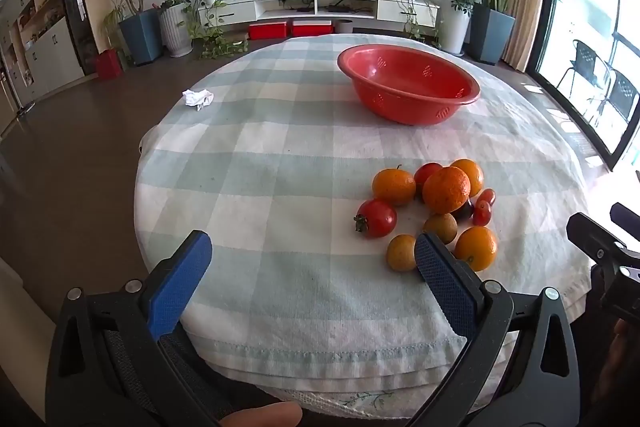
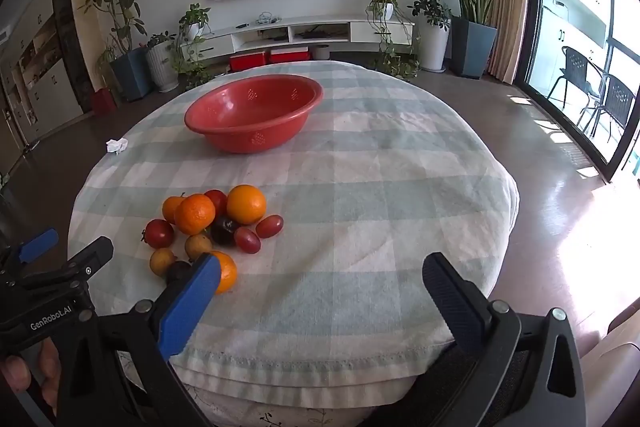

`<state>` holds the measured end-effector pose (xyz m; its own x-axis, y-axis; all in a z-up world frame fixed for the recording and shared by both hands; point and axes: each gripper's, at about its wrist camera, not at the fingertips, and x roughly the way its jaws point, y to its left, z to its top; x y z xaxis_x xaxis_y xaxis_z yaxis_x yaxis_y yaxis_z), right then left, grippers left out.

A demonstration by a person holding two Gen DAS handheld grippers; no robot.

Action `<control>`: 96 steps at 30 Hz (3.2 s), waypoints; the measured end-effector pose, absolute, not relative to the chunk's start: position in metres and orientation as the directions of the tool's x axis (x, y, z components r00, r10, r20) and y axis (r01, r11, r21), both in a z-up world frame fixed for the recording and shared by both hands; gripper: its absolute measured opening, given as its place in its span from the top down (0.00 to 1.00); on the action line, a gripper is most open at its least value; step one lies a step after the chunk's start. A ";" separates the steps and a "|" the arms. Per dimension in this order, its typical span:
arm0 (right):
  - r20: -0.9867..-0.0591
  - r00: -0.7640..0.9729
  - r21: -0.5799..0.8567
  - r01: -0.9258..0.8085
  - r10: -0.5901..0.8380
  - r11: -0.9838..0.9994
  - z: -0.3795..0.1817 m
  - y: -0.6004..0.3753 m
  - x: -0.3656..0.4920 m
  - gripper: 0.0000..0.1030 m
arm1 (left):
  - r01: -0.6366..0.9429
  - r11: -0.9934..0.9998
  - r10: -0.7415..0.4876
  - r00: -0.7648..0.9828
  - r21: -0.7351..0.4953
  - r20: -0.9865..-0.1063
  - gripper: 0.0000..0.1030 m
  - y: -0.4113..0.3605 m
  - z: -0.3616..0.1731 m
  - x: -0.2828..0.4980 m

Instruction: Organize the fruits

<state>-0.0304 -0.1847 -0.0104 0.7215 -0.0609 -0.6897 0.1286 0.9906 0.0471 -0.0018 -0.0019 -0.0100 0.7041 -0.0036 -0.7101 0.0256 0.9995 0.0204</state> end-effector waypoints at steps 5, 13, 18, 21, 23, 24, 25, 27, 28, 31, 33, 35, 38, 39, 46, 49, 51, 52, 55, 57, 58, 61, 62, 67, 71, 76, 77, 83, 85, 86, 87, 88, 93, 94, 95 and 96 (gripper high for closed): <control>-0.690 0.721 0.047 0.131 -0.063 0.990 -0.009 -0.185 -0.030 0.00 | 0.028 1.000 -0.009 0.698 0.015 -0.716 0.00 -0.001 -0.014 -0.001; -0.689 0.722 0.048 0.129 -0.061 0.990 -0.010 -0.185 -0.031 0.00 | 0.033 0.999 -0.014 0.688 0.013 -0.726 0.00 -0.001 -0.015 0.000; -0.687 0.724 0.049 0.129 -0.060 0.990 -0.010 -0.184 -0.031 0.00 | 0.035 0.999 -0.013 0.689 0.015 -0.725 0.00 -0.002 -0.015 0.000; -0.686 0.725 0.047 0.128 -0.061 0.991 -0.009 -0.184 -0.033 0.00 | 0.035 0.999 -0.014 0.688 0.014 -0.725 0.00 -0.002 -0.015 0.000; -0.687 0.724 0.050 0.129 -0.059 0.990 -0.009 -0.184 -0.033 0.00 | 0.036 0.999 -0.015 0.687 0.014 -0.727 0.00 -0.002 -0.016 0.000; -0.687 0.725 0.051 0.129 -0.059 0.990 -0.009 -0.184 -0.032 0.00 | 0.037 0.999 -0.016 0.686 0.013 -0.728 0.00 -0.002 -0.016 0.000; -0.686 0.725 0.051 0.128 -0.059 0.990 -0.009 -0.184 -0.033 0.00 | 0.038 0.999 -0.018 0.685 0.011 -0.728 0.00 -0.002 -0.016 0.000; -0.684 0.727 0.049 0.128 -0.060 0.990 -0.009 -0.184 -0.033 0.00 | 0.038 0.999 -0.019 0.684 0.010 -0.729 0.00 -0.002 -0.015 0.001; -0.685 0.726 0.050 0.128 -0.059 0.991 -0.009 -0.184 -0.032 0.00 | 0.037 0.999 -0.018 0.684 0.011 -0.729 0.00 -0.002 -0.015 0.001; -0.686 0.725 0.051 0.128 -0.059 0.990 -0.009 -0.184 -0.032 0.00 | 0.038 0.999 -0.018 0.683 0.010 -0.730 0.00 -0.002 -0.015 0.001; -0.685 0.726 0.051 0.127 -0.058 0.991 -0.009 -0.184 -0.033 0.00 | 0.039 0.999 -0.020 0.682 0.009 -0.732 0.00 -0.003 -0.015 0.001; -0.685 0.727 0.050 0.127 -0.058 0.991 -0.009 -0.184 -0.033 0.00 | 0.040 0.999 -0.020 0.681 0.009 -0.732 0.00 -0.003 -0.015 0.001; -0.685 0.727 0.051 0.128 -0.058 0.990 -0.009 -0.183 -0.033 0.00 | 0.038 0.999 -0.019 0.681 0.009 -0.732 0.00 -0.003 -0.015 0.001; -0.685 0.727 0.052 0.128 -0.058 0.990 -0.009 -0.183 -0.033 0.00 | 0.038 0.999 -0.019 0.681 0.009 -0.732 0.00 -0.003 -0.016 0.001; -0.684 0.727 0.050 0.127 -0.059 0.991 -0.009 -0.183 -0.033 0.00 | 0.038 0.999 -0.020 0.681 0.008 -0.732 0.00 -0.004 -0.017 0.001; -0.684 0.727 0.051 0.127 -0.058 0.991 -0.009 -0.183 -0.033 0.00 | 0.038 0.999 -0.020 0.681 0.009 -0.732 0.00 -0.004 -0.018 0.001; -0.685 0.727 0.051 0.128 -0.058 0.991 -0.009 -0.183 -0.033 0.00 | 0.038 0.999 -0.020 0.680 0.008 -0.733 0.00 -0.004 -0.018 0.001; -0.684 0.727 0.051 0.128 -0.059 0.991 -0.009 -0.183 -0.033 0.00 | 0.037 0.999 -0.019 0.681 0.009 -0.732 0.00 -0.004 -0.018 0.000; -0.684 0.727 0.051 0.127 -0.058 0.991 -0.009 -0.183 -0.033 0.00 | 0.038 0.999 -0.019 0.678 0.009 -0.735 0.00 -0.004 -0.020 0.000; -0.684 0.728 0.051 0.128 -0.059 0.990 -0.009 -0.183 -0.033 0.00 | 0.037 0.999 -0.018 0.679 0.010 -0.734 0.00 -0.005 -0.020 0.000; -0.684 0.727 0.051 0.128 -0.059 0.990 -0.009 -0.183 -0.033 0.00 | 0.037 0.999 -0.018 0.679 0.010 -0.734 0.00 -0.005 -0.020 0.000; -0.683 0.728 0.053 0.125 -0.055 0.991 -0.008 -0.182 -0.034 0.00 | 0.042 0.999 -0.035 0.675 -0.009 -0.737 0.00 -0.003 -0.022 0.000; -0.682 0.730 0.054 0.122 -0.052 0.991 -0.007 -0.182 -0.035 0.00 | 0.052 0.998 -0.055 0.671 -0.027 -0.739 0.00 0.001 -0.024 0.002; -0.665 0.746 0.064 0.094 -0.028 0.993 -0.009 -0.167 -0.034 0.00 | 0.140 0.979 -0.202 0.665 -0.145 -0.719 0.00 0.019 -0.026 0.000; -0.655 0.755 0.087 0.077 -0.001 0.993 -0.011 -0.168 -0.033 0.00 | 0.217 0.970 -0.226 0.651 -0.107 -0.725 0.00 0.021 -0.030 -0.004; -0.663 0.748 0.104 0.051 0.030 0.993 -0.019 -0.167 -0.028 0.00 | 0.305 0.948 -0.263 0.581 -0.093 -0.770 0.00 0.013 -0.032 -0.001; -0.664 0.747 0.108 0.047 0.037 0.993 -0.020 -0.167 -0.027 0.00 | 0.323 0.939 -0.294 0.565 -0.121 -0.771 0.00 0.013 -0.032 0.004; -0.657 0.751 0.120 0.010 0.071 0.993 -0.023 -0.172 -0.025 0.01 | 0.436 0.895 -0.340 0.519 -0.100 -0.784 0.00 0.008 -0.020 0.043; -0.655 0.751 0.123 -0.005 0.085 0.992 -0.023 -0.173 -0.023 0.07 | 0.480 0.873 -0.357 0.504 -0.088 -0.786 0.00 0.008 -0.013 0.057; -0.657 0.748 0.130 -0.014 0.097 0.991 -0.024 -0.173 -0.022 0.08 | 0.493 0.866 -0.357 0.498 -0.081 -0.790 0.01 0.009 -0.010 0.065; -0.660 0.744 0.137 -0.021 0.107 0.990 -0.025 -0.174 -0.020 0.10 | 0.505 0.860 -0.355 0.488 -0.075 -0.797 0.02 0.009 -0.009 0.072; -0.664 0.739 0.140 -0.022 0.111 0.990 -0.026 -0.174 -0.018 0.11 | 0.524 0.848 -0.364 0.468 -0.079 -0.805 0.03 0.009 -0.009 0.078; -0.683 0.720 0.140 -0.036 0.122 0.990 -0.032 -0.171 -0.010 0.17 | 0.610 0.784 -0.400 0.354 -0.115 -0.846 0.41 -0.008 -0.022 0.091; -0.685 0.718 0.139 -0.038 0.123 0.990 -0.033 -0.171 -0.009 0.18 | 0.612 0.783 -0.388 0.347 -0.106 -0.854 0.45 -0.012 -0.026 0.091; -0.685 0.718 0.140 -0.039 0.125 0.989 -0.034 -0.171 -0.008 0.18 | 0.612 0.783 -0.383 0.336 -0.109 -0.861 0.52 -0.014 -0.030 0.092; -0.684 0.718 0.141 -0.039 0.126 0.989 -0.034 -0.171 -0.007 0.18 | 0.614 0.779 -0.392 0.319 -0.127 -0.863 0.55 -0.015 -0.033 0.094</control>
